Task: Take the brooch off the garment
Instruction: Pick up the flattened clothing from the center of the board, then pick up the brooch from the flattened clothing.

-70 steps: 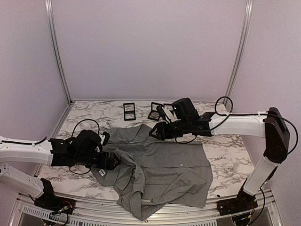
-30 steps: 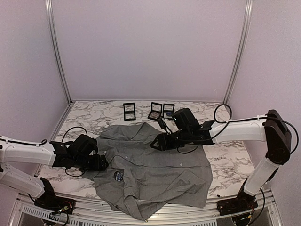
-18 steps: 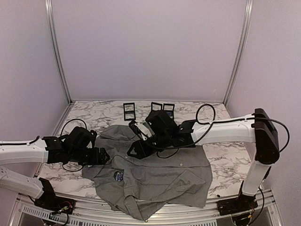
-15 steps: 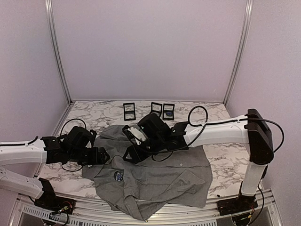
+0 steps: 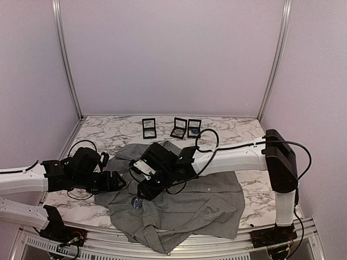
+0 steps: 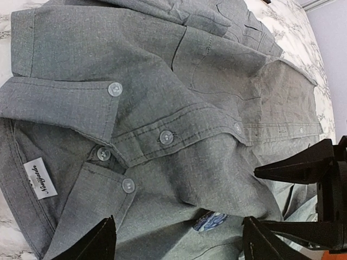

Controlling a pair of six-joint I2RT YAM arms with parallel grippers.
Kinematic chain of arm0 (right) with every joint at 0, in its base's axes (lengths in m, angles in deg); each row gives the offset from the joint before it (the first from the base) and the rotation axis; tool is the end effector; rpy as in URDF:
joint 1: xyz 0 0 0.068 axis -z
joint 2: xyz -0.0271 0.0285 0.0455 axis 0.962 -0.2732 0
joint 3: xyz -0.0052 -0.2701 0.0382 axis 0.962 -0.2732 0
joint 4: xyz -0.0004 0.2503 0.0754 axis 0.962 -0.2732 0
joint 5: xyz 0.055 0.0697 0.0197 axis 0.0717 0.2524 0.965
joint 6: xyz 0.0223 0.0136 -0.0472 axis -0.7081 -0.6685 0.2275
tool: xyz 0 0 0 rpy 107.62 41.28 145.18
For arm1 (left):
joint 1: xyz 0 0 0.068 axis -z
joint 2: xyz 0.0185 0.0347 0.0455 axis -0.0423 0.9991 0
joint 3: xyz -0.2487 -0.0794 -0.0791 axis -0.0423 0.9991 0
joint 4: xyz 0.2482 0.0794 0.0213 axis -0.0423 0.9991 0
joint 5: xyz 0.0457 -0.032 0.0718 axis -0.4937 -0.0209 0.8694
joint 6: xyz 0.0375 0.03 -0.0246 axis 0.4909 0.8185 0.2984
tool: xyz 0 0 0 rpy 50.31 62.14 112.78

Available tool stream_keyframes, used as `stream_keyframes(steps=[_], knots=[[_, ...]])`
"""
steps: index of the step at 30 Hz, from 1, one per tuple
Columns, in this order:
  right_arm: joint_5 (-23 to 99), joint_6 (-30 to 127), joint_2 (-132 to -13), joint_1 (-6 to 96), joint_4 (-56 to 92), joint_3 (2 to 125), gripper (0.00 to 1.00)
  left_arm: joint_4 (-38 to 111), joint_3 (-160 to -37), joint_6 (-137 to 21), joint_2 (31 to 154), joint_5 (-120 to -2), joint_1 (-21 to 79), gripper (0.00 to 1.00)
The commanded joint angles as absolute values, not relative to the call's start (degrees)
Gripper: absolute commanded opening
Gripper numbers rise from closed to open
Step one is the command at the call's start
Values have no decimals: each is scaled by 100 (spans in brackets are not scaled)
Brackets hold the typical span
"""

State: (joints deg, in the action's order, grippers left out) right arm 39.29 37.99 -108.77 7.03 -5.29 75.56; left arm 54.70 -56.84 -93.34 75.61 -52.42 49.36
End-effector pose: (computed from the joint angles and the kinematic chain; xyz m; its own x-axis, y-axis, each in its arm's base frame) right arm 0.1687 0.4146 0.1919 -0.5776 -0.6232 -0.5272 -0.8127 0.4999 0.2995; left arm 0.1399 -0.1493 0.2011 -0.8538 -0.1546 -0.4970 0.1522 0.8390 -0.5224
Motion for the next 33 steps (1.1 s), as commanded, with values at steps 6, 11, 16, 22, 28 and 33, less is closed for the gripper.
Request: stream_keyframes(steps=[6, 11, 16, 22, 28, 33], knots=[[4220, 3914, -11192, 639, -783, 7777, 35, 5704, -5659, -9709, 7471, -5883, 5152, 82], [4615, 3585, -11064, 780, -344, 7502, 0, 5740, -5790, -9855, 7562, -6044, 5293, 76], [5152, 3250, -10754, 1084, 231, 7133, 0, 5491, -5889, -10014, 7779, -6216, 5349, 67], [5635, 2762, -10424, 1392, 905, 6820, 0, 5186, -6020, -10100, 8076, -6290, 5364, 64], [5830, 2417, -10235, 1533, 1328, 6747, 0, 4782, -6210, -10193, 8337, -6295, 5362, 63], [5949, 2173, -10103, 1601, 1671, 6707, 0, 4449, -6204, -10380, 8447, -6238, 5351, 63]])
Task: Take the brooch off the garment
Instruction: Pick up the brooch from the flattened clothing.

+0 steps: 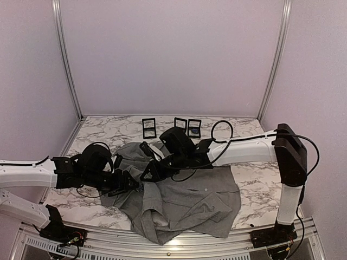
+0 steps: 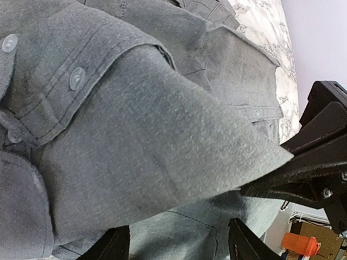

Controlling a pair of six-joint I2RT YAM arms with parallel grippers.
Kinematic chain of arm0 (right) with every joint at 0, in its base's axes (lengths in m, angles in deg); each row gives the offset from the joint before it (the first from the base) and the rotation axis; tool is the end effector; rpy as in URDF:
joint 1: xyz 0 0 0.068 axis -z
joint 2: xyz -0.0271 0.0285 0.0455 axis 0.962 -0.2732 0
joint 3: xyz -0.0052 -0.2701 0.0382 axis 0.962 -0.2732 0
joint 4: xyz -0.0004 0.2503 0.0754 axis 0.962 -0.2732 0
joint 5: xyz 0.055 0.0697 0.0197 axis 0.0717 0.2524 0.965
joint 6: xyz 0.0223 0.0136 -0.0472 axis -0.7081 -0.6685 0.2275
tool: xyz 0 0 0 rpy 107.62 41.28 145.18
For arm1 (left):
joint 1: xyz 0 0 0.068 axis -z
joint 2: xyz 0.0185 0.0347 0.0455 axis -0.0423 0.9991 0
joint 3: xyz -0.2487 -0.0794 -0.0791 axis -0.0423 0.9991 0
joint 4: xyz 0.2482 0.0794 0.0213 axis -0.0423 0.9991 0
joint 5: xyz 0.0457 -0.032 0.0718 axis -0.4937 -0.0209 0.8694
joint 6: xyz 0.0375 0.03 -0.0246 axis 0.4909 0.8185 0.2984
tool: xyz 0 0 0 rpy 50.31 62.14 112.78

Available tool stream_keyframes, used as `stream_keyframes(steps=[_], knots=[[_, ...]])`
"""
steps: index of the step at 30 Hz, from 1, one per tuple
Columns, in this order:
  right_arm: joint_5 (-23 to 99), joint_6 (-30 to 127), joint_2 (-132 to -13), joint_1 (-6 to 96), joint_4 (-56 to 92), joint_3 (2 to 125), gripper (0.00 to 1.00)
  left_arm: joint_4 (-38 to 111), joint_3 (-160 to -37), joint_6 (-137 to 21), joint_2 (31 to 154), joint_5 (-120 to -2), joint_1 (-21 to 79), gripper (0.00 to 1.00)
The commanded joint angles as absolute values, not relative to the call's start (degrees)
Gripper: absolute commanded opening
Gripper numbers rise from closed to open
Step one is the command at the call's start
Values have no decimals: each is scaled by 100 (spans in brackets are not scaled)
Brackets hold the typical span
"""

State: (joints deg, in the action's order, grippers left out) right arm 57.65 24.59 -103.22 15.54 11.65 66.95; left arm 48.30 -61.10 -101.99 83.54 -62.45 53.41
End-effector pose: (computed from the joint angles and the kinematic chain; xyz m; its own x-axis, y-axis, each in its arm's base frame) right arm 0.2133 0.3814 0.2099 -0.7652 -0.3921 -0.5106 -0.6423 0.4117 0.6465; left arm 0.1437 -0.1868 0.2068 -0.9310 -0.1414 -0.3364 0.1377 0.7175 -0.6828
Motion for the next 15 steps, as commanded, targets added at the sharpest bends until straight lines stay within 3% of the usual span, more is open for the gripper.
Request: stream_keyframes(steps=[1, 15], knots=[[5975, 2147, -10089, 1601, 1698, 6720, 0, 4369, -6170, -10450, 8441, -6208, 5344, 63], [6072, 1755, -10057, 1577, 2246, 6572, 0, 3413, -5365, -11867, 7994, -5546, 5283, 61]])
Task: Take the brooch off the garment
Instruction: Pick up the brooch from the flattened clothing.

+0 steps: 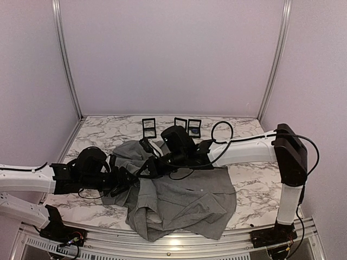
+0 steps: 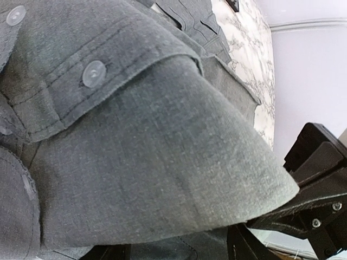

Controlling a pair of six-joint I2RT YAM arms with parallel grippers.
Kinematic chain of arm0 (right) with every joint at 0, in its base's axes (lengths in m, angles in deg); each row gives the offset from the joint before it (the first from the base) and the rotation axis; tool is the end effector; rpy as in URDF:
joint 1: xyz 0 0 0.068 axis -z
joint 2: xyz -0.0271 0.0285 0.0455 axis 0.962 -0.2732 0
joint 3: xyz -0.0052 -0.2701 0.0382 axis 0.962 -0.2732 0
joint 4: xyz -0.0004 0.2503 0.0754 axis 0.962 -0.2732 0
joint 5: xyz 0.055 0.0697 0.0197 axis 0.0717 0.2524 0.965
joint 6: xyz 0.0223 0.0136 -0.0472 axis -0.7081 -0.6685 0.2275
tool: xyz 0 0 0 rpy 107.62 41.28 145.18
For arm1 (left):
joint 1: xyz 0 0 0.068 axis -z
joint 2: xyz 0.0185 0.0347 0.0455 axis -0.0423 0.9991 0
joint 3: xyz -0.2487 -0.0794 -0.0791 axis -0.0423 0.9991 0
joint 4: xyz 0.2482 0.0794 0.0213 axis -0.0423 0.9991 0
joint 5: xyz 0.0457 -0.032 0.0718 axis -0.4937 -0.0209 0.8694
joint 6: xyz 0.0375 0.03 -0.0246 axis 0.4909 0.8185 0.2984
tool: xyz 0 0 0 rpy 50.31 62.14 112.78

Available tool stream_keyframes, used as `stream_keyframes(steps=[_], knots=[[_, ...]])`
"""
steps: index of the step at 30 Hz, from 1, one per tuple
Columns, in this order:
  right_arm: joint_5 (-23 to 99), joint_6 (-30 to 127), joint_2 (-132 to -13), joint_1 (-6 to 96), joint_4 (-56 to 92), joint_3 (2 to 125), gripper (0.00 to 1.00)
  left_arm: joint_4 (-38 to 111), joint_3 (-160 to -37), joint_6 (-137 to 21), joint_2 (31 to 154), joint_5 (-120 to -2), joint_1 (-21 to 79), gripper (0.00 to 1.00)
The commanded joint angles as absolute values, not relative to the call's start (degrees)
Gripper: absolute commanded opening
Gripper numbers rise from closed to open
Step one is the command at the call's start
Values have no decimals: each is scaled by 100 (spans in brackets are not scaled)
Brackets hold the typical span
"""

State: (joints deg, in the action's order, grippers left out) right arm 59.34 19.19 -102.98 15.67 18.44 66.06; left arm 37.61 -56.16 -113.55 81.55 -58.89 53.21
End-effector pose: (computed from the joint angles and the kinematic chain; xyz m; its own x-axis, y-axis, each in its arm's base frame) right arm 0.2157 0.3851 0.2170 -0.7954 -0.3205 -0.5144 -0.6047 0.3637 0.7085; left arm 0.1439 -0.1823 0.2022 -0.8963 -0.3499 -0.2723 0.0018 0.6113 -0.7914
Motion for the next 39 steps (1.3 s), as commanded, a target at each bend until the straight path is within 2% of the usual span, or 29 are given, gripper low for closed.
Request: stream_keyframes(steps=[1, 16, 33, 39], knots=[[6086, 1751, -10056, 1566, 2252, 6574, 0, 3279, -5296, -11955, 7976, -5528, 5279, 61], [5875, 2094, -10140, 1381, 1711, 6710, 0, 2807, -5061, -12488, 7895, -5052, 5167, 58], [5607, 2263, -10277, 1291, 1501, 7043, 0, 2930, -5054, -12614, 8238, -5511, 5205, 47], [5542, 2316, -10265, 1295, 1488, 7026, 0, 3014, -4982, -12781, 8055, -5567, 5264, 37]])
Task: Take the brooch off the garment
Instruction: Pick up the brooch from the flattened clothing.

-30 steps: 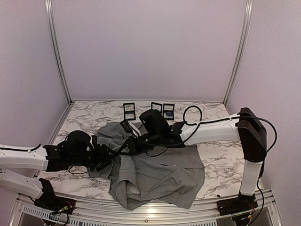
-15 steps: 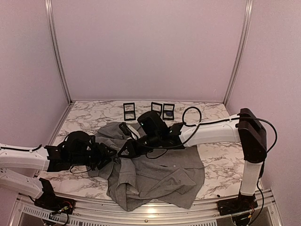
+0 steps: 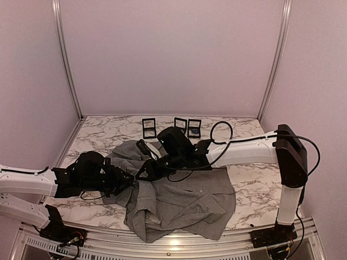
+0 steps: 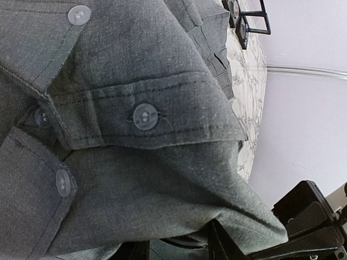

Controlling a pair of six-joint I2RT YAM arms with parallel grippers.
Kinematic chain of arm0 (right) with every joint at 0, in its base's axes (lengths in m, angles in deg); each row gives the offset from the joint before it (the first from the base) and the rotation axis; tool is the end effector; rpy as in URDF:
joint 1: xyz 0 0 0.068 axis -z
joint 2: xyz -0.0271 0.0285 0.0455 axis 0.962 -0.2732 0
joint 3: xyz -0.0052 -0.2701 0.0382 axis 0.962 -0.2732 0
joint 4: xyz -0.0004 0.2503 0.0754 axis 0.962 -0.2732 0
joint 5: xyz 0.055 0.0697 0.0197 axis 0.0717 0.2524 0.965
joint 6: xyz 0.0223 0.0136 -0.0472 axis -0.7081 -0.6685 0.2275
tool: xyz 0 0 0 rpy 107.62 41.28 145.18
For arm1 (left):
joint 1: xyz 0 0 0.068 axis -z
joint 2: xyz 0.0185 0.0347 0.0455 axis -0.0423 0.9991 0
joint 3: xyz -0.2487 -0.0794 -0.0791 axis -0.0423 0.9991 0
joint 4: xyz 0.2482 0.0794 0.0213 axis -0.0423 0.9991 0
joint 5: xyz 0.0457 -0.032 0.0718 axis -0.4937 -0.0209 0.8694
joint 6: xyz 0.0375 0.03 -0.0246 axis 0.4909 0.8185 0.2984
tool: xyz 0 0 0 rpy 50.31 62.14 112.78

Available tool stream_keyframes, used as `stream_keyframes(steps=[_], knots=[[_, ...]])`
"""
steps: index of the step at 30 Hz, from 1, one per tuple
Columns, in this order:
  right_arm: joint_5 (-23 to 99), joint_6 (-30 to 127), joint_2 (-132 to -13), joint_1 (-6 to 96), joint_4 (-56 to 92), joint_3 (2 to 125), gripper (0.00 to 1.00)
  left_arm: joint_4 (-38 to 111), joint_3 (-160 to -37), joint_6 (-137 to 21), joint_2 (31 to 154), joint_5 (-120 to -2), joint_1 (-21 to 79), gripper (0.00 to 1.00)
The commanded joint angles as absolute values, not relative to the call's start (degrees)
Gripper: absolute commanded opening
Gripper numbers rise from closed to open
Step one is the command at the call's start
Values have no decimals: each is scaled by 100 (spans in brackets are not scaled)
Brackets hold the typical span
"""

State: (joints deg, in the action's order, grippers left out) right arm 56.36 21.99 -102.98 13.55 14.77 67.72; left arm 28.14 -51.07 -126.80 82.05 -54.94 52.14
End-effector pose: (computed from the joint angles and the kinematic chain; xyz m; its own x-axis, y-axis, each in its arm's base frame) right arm 0.2032 0.3928 0.2203 -0.7627 -0.3580 -0.5385 -0.6460 0.3818 0.6611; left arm 0.1468 -0.1752 0.1869 -0.8254 -0.5497 -0.1290 -0.1820 0.4752 -0.8608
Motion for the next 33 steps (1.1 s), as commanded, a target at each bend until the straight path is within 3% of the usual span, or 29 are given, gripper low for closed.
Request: stream_keyframes(steps=[1, 16, 28, 33], knots=[[5525, 2312, -10264, 1292, 1493, 7022, 0, 3041, -4989, -12805, 8023, -5567, 5281, 37], [5395, 2364, -10219, 1220, 1481, 6921, 0, 2826, -4915, -13110, 8181, -5697, 5488, 33], [5272, 2542, -10171, 1149, 1293, 6907, 0, 2717, -4862, -13267, 8248, -5538, 5478, 39], [5249, 2567, -10188, 1114, 1260, 6923, 0, 2654, -4833, -13286, 8268, -5572, 5470, 33]])
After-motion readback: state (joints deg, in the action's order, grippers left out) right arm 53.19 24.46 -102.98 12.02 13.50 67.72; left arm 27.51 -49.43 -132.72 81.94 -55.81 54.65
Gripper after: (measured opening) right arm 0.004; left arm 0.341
